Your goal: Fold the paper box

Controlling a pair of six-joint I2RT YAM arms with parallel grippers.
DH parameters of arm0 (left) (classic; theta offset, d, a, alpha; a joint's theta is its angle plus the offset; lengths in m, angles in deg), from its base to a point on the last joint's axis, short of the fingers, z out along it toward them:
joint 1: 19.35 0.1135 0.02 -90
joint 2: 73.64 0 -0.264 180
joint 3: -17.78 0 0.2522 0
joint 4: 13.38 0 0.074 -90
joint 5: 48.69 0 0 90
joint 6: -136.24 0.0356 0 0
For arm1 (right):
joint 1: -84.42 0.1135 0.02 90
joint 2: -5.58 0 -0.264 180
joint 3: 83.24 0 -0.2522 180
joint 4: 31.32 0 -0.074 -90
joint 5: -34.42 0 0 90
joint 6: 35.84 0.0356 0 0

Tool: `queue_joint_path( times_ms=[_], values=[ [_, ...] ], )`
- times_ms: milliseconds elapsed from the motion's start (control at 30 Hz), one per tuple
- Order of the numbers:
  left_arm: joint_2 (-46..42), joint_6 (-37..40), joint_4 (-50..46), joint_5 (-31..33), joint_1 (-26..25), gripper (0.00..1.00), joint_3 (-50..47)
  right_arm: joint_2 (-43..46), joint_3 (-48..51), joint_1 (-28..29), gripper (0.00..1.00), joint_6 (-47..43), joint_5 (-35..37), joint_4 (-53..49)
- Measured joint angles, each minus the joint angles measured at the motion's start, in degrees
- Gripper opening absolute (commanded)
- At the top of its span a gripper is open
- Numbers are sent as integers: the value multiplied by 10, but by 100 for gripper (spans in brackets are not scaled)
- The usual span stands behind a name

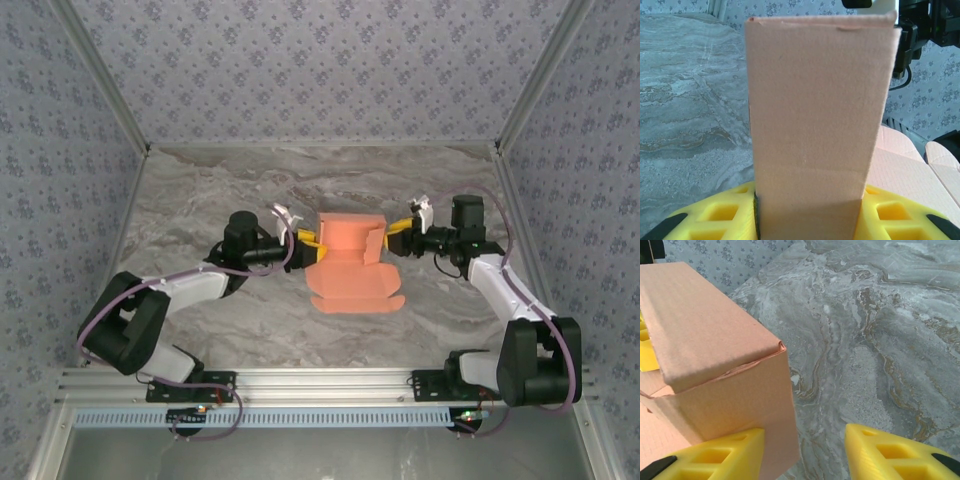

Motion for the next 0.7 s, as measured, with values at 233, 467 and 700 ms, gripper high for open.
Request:
queue_joint_path(
  times_ms=[233,467,700],
  values=[
    [-42,35,-22,9,3,36,-18,-1,0,9,43,-12,-2,-10],
    [-82,80,-67,19,11,36,-23,-3,0,22,47,-23,-2,-15],
    [-106,122,-120,32,12,36,-23,-6,0,32,51,-33,-9,-18]
  ],
)
